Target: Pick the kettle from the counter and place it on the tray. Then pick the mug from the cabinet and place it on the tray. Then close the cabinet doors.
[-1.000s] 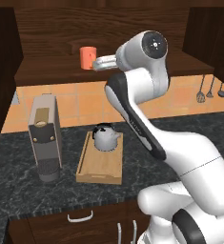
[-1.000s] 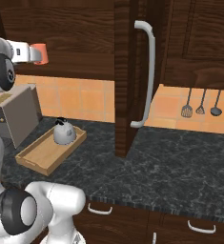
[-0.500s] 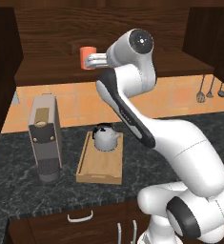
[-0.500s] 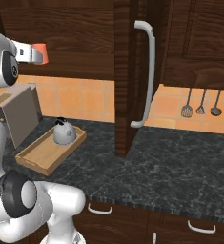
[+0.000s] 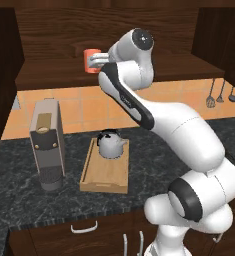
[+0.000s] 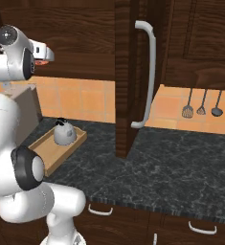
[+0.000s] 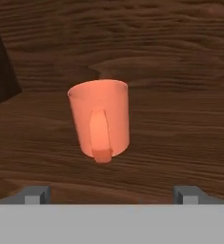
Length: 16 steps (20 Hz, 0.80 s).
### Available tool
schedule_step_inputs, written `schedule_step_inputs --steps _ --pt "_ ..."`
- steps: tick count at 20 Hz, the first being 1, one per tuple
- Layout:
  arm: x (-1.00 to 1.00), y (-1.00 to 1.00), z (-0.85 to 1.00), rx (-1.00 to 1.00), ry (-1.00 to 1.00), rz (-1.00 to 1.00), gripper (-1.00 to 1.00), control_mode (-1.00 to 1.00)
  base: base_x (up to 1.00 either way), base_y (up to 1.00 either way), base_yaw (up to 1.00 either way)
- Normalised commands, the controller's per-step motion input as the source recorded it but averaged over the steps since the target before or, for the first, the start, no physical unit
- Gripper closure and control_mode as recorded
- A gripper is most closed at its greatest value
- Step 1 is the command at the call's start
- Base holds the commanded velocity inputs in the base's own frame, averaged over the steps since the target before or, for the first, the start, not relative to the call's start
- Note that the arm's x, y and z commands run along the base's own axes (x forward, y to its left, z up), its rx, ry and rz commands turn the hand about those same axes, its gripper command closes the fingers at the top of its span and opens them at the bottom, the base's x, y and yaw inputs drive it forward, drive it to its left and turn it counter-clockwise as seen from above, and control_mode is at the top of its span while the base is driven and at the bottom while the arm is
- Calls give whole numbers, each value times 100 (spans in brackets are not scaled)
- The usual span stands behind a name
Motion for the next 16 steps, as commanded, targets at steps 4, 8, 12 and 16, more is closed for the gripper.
schedule_step_inputs --steps 4,8,12,16 --pt "59 7 -2 0 4 7 -100 -100 0 0 0" --pt "54 13 -12 0 4 3 -100 -100 0 0 0" --pt "36 28 -5 0 0 3 -100 -100 0 0 0" --pt "-2 20 0 -1 0 0 -100 -100 0 0 0"
